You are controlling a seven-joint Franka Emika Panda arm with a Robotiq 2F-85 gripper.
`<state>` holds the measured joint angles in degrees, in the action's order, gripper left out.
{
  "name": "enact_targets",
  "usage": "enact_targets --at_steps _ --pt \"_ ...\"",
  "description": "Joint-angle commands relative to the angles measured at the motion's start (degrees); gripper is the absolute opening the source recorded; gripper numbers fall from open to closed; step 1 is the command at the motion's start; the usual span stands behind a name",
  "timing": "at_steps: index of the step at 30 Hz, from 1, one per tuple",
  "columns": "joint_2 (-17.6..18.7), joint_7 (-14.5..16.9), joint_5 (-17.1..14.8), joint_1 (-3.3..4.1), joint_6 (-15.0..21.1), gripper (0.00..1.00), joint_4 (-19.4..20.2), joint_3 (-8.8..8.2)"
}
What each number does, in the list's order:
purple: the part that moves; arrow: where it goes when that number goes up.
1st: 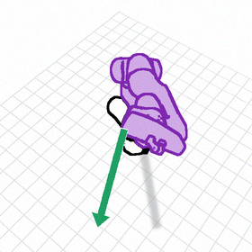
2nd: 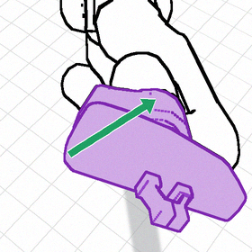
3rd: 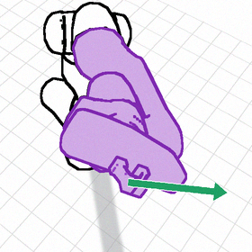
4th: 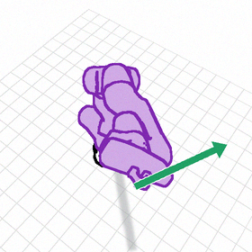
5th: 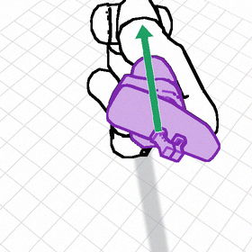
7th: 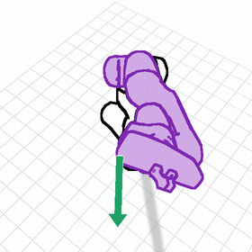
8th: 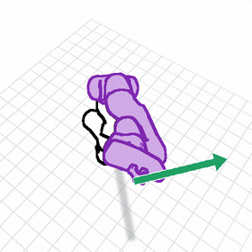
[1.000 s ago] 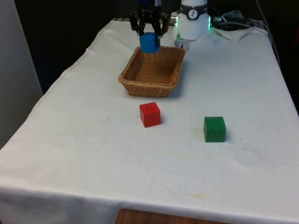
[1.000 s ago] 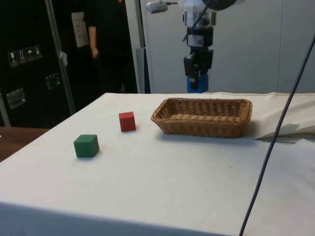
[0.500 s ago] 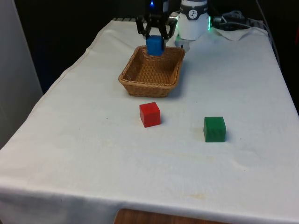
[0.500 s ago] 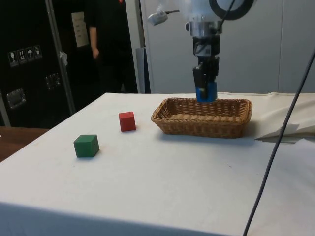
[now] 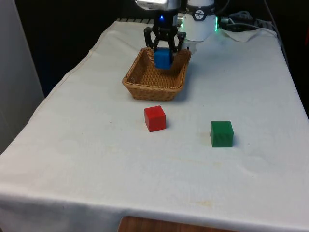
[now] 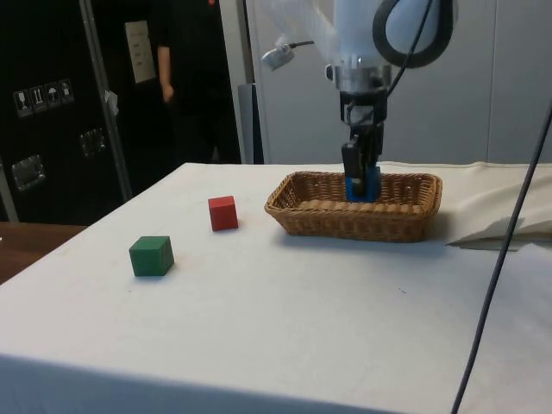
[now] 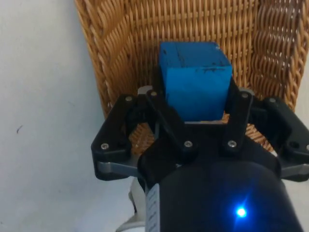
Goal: Pick up the blue cube and place it into the basket.
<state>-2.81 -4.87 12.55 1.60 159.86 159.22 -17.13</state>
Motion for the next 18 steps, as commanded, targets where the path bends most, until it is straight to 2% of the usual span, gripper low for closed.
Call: enact_targets --at_steps 1,2,9,10,12,18 --pt "0.4 0.2 0.0 0.0 0.5 0.03 -0.1 -0.06" --pt "1.1 0.3 0.5 -0.17 1.8 0.03 -0.3 -0.17" --pt "5.2 2.2 0.4 -0.29 5.5 0.03 -1.5 -0.8" --pt "4.8 2.1 0.0 -0.11 4.6 0.03 -1.3 -0.74" --pt "6.3 2.6 0.4 -0.29 6.2 0.03 -1.9 -1.03" --pt "9.6 3.8 0.3 -0.17 8.9 0.03 -3.0 -1.49"
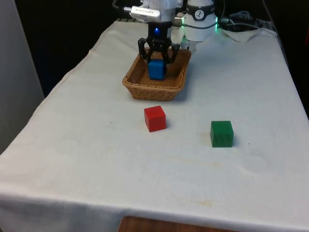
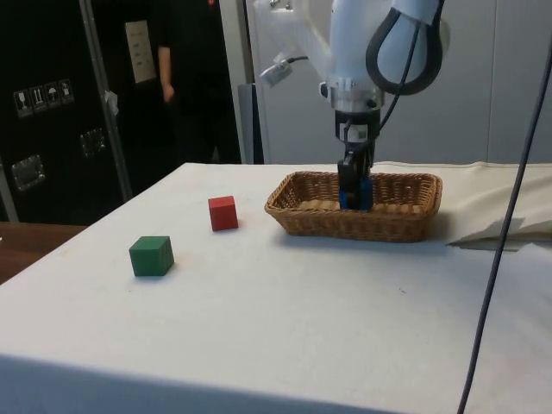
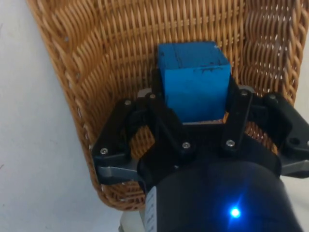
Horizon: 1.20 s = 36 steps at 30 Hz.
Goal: Pick up the blue cube and place it into the basket.
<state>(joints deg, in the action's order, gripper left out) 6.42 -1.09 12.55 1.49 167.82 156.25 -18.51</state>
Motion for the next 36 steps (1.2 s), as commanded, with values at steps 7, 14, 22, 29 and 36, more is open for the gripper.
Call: enact_targets --at_steps 7,14,22,29,36 --pt "0.6 0.2 0.1 0.0 0.9 0.03 -0.1 0.0" --pt "0.7 0.2 0.0 0.0 0.8 0.47 -0.2 0.0" --pt "0.7 0.1 0.0 0.0 0.7 1.0 -0.2 0.0" --pt "0.6 0.1 0.0 0.0 0.7 1.0 -0.3 -0.06" --pt "-4.1 0.6 -0.9 -0.17 -2.8 1.0 0.0 -0.29"
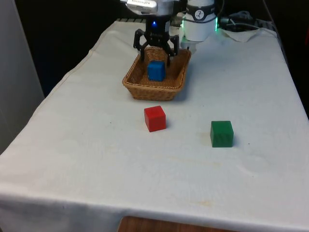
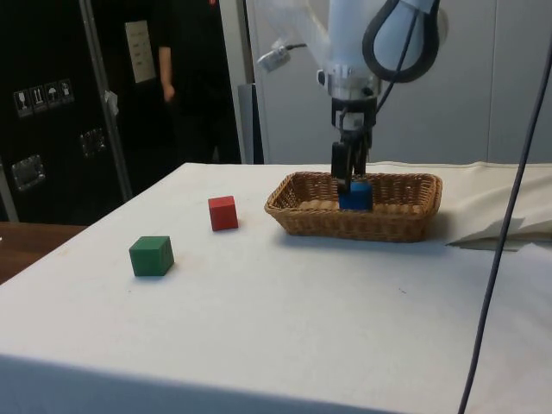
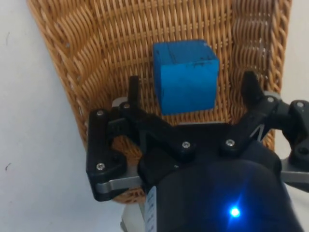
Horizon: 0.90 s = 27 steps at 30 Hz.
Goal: Pick up the blue cube and place it into the basket.
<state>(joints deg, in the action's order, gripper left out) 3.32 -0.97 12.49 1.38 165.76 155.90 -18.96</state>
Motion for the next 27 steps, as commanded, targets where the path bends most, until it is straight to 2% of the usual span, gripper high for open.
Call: enact_targets --at_steps 1,3,5,11,13,15,19,21,22,23,27 --pt "-1.5 0.5 -0.9 0.0 -1.2 1.0 0.3 0.11" --pt "-1.3 0.0 0.0 0.0 -1.1 1.0 0.0 -0.11" --pt "-3.4 0.2 -0.9 0.11 -3.0 1.0 0.2 -0.06" --pt "-5.7 -0.5 -0.8 0.17 -5.9 1.0 -0.7 -0.11" --pt "-5.2 -0.6 -0.1 0.0 -5.2 1.0 -0.7 -0.17" --pt "-6.5 -0.6 -0.9 0.23 -7.1 1.0 -1.1 -0.11" --pt "-7.7 -0.6 -1.5 0.23 -8.9 1.0 -2.0 -0.17" --pt "-8.0 -0.5 -1.9 0.29 -9.6 1.0 -2.5 -0.17" --pt "-7.7 -0.9 -1.0 0.0 -9.0 1.0 -2.4 -0.17" --pt "-8.1 -0.5 -2.1 0.29 -10.0 1.0 -2.7 -0.17" --pt "-8.4 -0.3 -2.9 0.34 -11.5 1.0 -4.0 -0.17"
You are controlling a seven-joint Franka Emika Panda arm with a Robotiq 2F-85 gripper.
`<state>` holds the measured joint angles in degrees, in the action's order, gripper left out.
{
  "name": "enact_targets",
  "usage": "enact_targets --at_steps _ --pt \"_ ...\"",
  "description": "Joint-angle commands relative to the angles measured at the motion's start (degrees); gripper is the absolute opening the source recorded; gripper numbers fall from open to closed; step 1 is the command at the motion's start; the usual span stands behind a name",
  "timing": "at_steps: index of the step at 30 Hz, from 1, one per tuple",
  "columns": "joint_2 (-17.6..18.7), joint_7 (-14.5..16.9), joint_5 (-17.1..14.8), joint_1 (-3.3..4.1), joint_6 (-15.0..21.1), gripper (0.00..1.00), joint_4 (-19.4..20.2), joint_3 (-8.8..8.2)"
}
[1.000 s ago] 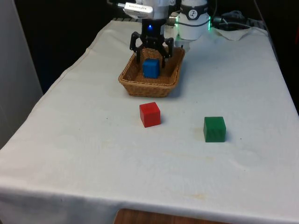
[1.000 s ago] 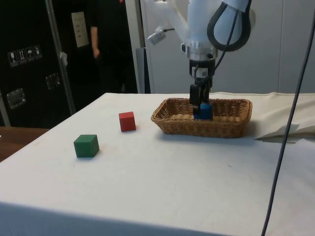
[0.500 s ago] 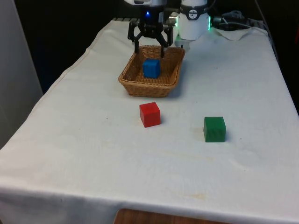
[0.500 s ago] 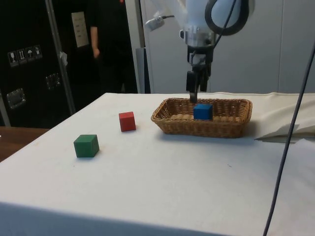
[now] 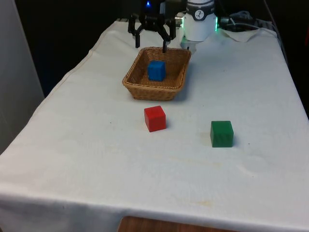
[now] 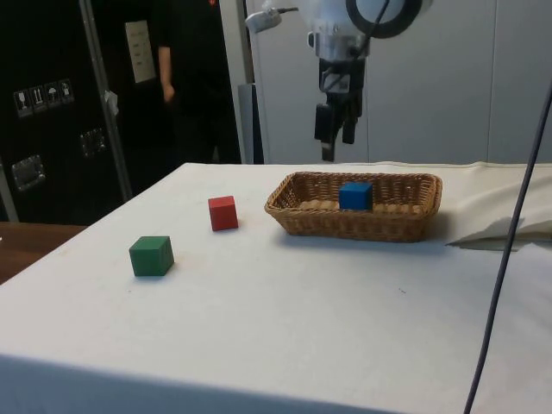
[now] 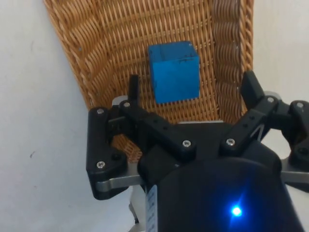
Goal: Pick up the blue cube and place it into the basket.
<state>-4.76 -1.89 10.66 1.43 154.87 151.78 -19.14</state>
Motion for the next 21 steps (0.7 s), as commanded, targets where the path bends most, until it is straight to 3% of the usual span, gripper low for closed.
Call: enact_targets --at_steps 1,3,4,5,10,12,13,16,21 --pt "-0.3 0.6 -1.3 0.29 -0.8 1.0 -0.2 0.0" --pt "-0.3 0.7 -1.7 0.34 -1.4 1.0 -0.8 0.06" --pt "0.0 0.1 -0.5 0.0 -0.8 1.0 -0.9 0.0" --pt "-0.3 0.7 -1.8 0.34 -1.5 1.0 -1.0 0.06" --pt "-0.2 1.0 -2.9 0.4 -3.0 1.0 -2.9 0.06" --pt "0.0 0.3 -1.7 0.06 -2.5 1.0 -2.9 0.06" --pt "-0.1 0.9 -3.2 0.4 -3.6 1.0 -3.4 0.06" --pt "0.1 1.1 -3.7 0.4 -4.6 1.0 -4.7 0.06" --pt "0.2 0.7 -3.1 0.23 -4.5 1.0 -4.7 0.06"
